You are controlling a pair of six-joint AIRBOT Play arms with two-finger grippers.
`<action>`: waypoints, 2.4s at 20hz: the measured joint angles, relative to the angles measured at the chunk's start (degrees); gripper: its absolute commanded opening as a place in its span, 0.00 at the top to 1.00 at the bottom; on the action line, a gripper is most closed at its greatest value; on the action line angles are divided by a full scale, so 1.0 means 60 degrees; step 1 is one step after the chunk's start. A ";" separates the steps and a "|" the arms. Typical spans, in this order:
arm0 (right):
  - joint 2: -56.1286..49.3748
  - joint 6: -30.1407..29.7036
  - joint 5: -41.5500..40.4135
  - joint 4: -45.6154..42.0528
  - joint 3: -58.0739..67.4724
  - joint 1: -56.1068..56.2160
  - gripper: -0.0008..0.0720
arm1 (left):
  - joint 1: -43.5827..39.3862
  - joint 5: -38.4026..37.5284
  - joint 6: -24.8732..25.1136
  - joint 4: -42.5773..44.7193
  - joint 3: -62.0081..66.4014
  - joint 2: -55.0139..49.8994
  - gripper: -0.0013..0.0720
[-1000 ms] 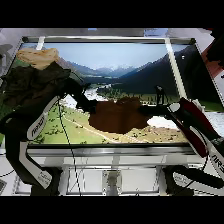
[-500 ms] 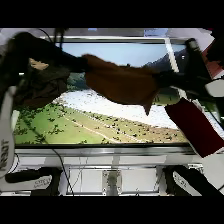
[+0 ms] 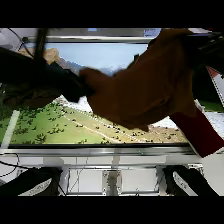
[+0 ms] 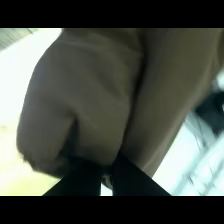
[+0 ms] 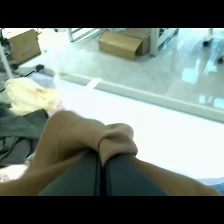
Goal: Fold the shirts.
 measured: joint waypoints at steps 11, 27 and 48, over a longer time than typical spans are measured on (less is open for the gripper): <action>-0.6466 0.0171 -0.1599 0.0197 0.0098 0.2605 0.94 | -0.2000 -0.4000 -0.1617 0.0561 -0.8105 0.0124 0.96; -0.5264 0.2459 0.2524 -0.4331 0.0772 -0.0106 0.33 | -0.0353 -0.7009 -0.3468 0.5774 -0.6750 -0.0583 0.15; -0.3923 0.2226 0.4408 -0.3504 -0.1118 -0.0437 0.33 | 0.1927 -0.6601 0.0674 -0.0739 -0.3690 -0.5887 0.21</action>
